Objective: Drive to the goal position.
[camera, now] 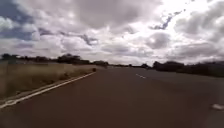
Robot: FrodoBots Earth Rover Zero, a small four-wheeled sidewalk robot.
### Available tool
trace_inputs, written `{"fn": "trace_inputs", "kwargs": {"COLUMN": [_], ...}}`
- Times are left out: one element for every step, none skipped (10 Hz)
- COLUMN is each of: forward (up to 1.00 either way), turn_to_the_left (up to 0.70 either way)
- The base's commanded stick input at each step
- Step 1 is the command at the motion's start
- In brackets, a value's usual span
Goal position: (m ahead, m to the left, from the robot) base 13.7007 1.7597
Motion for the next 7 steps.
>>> {"fn": "trace_inputs", "kwargs": {"forward": [0.85,0.85,0.85,0.85,0.85,0.85,0.85], "turn_to_the_left": [0.0,0.0,0.0,0.0,0.0,0.0,0.0]}}
